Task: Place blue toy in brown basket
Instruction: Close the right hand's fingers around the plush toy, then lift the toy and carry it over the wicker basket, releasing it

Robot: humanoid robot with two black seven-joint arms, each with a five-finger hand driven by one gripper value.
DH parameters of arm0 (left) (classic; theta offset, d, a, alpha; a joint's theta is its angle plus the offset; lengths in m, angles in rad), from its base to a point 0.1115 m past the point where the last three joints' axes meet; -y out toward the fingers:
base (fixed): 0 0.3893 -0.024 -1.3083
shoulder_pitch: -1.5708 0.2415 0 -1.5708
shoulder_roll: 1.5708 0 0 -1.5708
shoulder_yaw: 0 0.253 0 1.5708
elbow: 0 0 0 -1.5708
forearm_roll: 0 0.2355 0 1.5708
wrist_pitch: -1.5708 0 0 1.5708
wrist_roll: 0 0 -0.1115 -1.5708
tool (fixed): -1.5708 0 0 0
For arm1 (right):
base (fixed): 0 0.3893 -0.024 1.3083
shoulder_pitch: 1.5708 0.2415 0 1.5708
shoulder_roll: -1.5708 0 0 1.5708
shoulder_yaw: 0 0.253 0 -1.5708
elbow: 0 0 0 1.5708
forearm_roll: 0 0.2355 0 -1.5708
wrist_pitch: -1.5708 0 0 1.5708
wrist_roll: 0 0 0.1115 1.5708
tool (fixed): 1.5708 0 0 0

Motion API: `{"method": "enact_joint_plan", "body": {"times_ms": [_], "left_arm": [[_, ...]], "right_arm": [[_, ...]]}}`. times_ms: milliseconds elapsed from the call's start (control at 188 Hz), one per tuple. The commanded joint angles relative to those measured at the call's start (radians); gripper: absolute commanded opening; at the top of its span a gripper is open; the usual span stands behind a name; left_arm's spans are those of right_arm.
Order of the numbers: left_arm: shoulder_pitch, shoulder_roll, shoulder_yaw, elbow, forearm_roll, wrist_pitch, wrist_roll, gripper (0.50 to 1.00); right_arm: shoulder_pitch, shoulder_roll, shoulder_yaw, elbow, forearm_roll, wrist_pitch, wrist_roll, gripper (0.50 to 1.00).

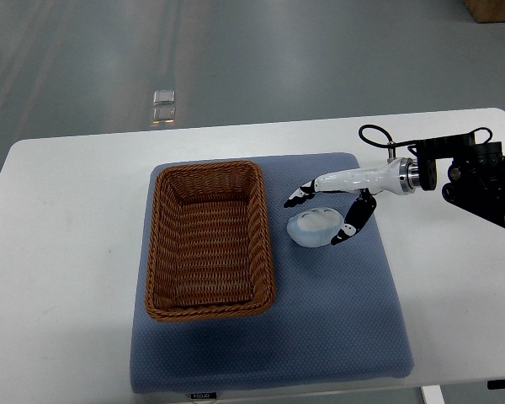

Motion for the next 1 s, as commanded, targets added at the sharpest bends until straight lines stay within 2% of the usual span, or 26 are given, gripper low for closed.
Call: {"method": "enact_joint_plan", "body": {"times_ms": [0, 101, 303, 345, 457, 510, 690, 828, 993], "left_arm": [[0.001, 0.0, 0.0, 0.001, 0.0, 0.001, 0.0, 1.0], [0.0, 0.0, 0.0, 0.001, 0.0, 0.001, 0.0, 1.0], [0.0, 0.0, 0.0, 0.001, 0.0, 0.001, 0.0, 1.0], [0.0, 0.0, 0.0, 0.001, 0.0, 0.001, 0.0, 1.0], [0.0, 0.0, 0.0, 0.002, 0.0, 0.001, 0.0, 1.0], [0.0, 0.0, 0.0, 0.003, 0.0, 0.001, 0.0, 1.0], [0.001, 0.0, 0.0, 0.006, 0.0, 0.001, 0.0, 1.0], [0.001, 0.0, 0.0, 0.006, 0.0, 0.001, 0.0, 1.0], [0.0, 0.0, 0.0, 0.006, 0.0, 0.001, 0.0, 1.0]], "right_arm": [[-0.005, 0.002, -0.001, -0.002, -0.004, -0.01, -0.004, 0.846], [-0.008, 0.006, -0.001, -0.01, -0.007, -0.01, -0.007, 0.799], [-0.017, 0.009, -0.001, -0.019, -0.027, -0.021, -0.019, 0.744], [-0.017, 0.009, -0.001, -0.019, -0.027, -0.022, -0.019, 0.709], [-0.014, 0.005, 0.003, -0.019, -0.027, -0.025, -0.019, 0.578], [-0.011, 0.002, 0.006, -0.019, -0.027, -0.028, -0.019, 0.545], [0.02, -0.011, 0.025, -0.016, -0.016, -0.065, -0.014, 0.541], [0.076, -0.009, 0.072, -0.013, -0.003, -0.057, -0.014, 0.541], [0.181, 0.055, 0.069, -0.016, 0.026, -0.053, -0.014, 0.547]]}}
